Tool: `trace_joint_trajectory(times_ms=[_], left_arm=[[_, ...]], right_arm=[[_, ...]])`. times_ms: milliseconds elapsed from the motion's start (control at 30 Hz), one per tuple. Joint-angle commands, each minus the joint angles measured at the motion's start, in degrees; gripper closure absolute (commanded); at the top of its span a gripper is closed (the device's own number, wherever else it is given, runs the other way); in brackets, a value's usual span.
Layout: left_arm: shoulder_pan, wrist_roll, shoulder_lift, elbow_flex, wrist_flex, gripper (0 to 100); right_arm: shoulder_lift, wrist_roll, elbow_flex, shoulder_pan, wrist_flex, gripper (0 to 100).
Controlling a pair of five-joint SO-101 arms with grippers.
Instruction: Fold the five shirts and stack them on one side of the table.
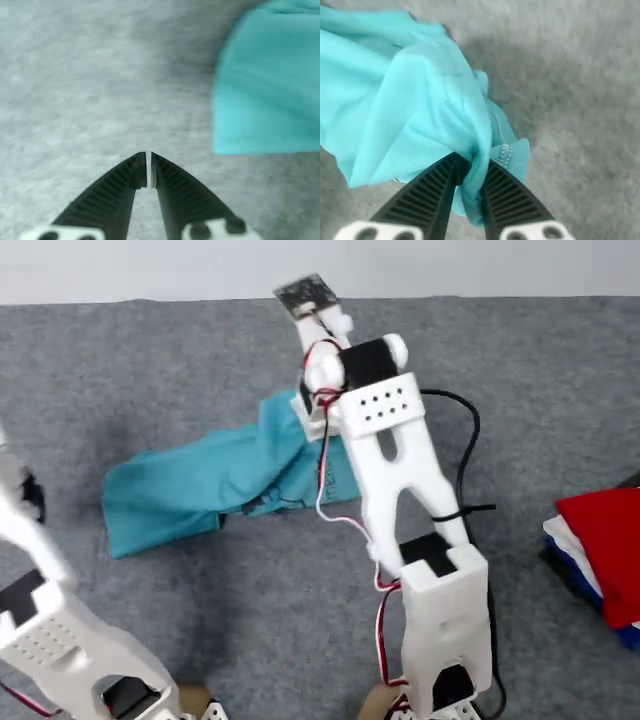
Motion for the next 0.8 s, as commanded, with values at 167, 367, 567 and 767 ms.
trace_joint_trajectory(times_ms=[167, 367, 567, 767], left_arm=[[21.19, -0.62, -5.1, 10.07, -0.97, 97], [31.65, -0.62, -5.1, 15.78, -1.93, 97], [34.11, -2.11, -5.1, 21.58, -1.76, 97], [32.97, -8.26, -5.71, 26.68, -0.09, 87]], right_arm=[[-4.18, 0.62, 3.52, 7.6, 1.36, 98.9], [-4.18, 0.62, 5.89, 10.86, -0.04, 98.9], [-4.18, 0.62, 5.89, 10.59, -0.04, 98.9], [-4.18, 0.62, 5.89, 10.68, 0.57, 98.9]])
